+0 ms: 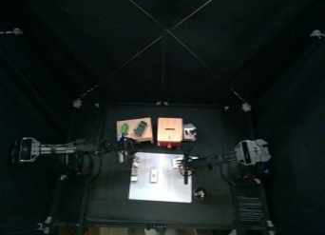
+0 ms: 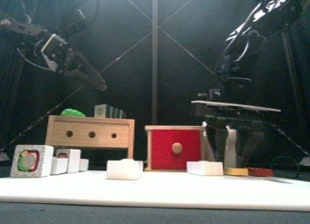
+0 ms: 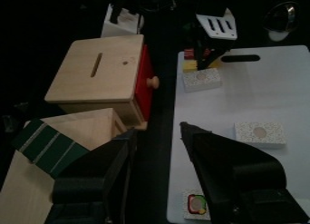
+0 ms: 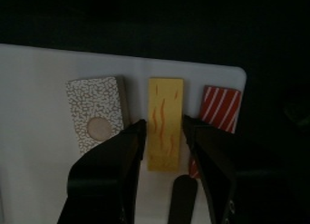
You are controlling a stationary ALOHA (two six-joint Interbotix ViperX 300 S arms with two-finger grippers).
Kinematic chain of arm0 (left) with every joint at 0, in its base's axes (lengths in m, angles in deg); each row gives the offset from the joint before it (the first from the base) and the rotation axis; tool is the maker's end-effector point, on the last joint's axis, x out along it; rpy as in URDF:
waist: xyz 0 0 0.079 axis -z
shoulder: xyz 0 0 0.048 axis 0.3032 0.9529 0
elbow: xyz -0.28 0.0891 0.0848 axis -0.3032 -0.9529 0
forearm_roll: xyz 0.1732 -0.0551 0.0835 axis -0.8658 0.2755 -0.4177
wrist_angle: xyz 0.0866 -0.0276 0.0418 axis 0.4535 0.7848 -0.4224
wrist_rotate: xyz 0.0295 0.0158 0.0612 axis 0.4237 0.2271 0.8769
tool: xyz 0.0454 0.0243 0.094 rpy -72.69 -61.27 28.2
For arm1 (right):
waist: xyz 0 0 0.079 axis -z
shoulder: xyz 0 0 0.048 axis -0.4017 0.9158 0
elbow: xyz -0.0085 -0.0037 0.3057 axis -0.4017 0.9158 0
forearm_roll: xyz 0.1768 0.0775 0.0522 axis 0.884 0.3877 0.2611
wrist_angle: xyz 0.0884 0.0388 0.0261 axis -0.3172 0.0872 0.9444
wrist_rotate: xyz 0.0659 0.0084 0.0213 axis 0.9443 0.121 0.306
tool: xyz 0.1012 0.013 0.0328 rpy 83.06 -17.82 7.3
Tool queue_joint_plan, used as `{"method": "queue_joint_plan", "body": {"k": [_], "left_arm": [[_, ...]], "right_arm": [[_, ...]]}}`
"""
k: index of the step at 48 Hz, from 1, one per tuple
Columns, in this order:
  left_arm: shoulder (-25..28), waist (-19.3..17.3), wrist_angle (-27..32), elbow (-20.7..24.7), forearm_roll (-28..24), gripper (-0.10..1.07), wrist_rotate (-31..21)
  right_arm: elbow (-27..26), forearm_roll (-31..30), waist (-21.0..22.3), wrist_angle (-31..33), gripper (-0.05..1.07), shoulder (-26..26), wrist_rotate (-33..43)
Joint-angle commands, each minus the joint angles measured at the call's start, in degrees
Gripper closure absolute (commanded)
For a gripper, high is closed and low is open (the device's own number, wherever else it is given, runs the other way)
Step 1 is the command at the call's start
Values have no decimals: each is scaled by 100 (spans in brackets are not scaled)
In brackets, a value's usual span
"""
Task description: Grab egg part of sushi
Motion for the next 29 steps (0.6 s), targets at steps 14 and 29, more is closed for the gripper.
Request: {"method": "queue_joint_plan", "body": {"k": [14, 29], "left_arm": [[-9, 0, -26, 53, 9, 15, -9], [-9, 9, -44, 44, 9, 15, -9]], "right_arm": [[-53, 53, 44, -105, 39, -9, 9], [-123, -9, 35, -9, 45, -369, 9]]}}
